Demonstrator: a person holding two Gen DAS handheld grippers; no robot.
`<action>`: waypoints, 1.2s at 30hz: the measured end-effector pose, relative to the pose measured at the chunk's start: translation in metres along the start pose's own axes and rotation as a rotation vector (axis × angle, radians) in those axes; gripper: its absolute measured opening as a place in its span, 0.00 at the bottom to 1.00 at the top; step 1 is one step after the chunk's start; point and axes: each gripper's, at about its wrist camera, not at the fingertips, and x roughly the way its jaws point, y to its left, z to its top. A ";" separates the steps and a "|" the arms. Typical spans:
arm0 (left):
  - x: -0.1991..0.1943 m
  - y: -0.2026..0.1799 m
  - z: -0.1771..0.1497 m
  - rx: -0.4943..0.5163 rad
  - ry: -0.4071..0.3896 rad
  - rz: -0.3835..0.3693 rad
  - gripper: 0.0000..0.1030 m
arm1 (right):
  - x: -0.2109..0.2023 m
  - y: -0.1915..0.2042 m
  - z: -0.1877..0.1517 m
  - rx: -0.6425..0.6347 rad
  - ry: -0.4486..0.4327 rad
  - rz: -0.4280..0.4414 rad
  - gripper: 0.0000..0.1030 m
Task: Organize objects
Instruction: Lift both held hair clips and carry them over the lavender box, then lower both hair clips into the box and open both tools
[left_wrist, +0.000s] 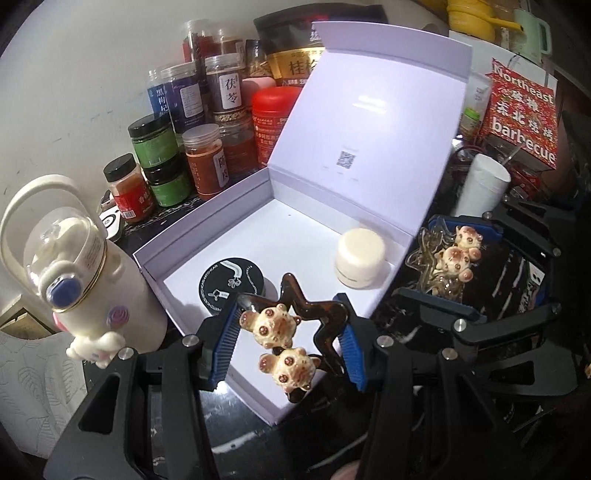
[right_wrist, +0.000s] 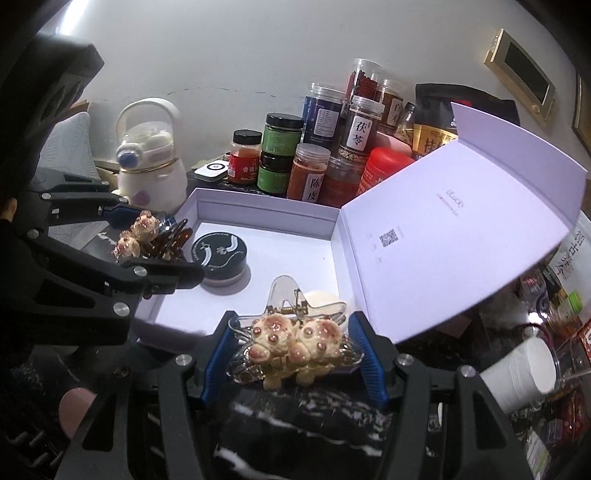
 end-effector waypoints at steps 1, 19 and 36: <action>0.003 0.002 0.001 -0.002 0.001 0.002 0.47 | 0.004 -0.002 0.002 0.003 -0.001 0.005 0.60; 0.060 0.035 0.035 -0.047 -0.015 0.065 0.47 | 0.069 -0.023 0.037 0.015 0.002 -0.026 0.60; 0.103 0.062 0.055 -0.071 0.005 0.111 0.47 | 0.125 -0.041 0.062 0.058 0.013 -0.039 0.60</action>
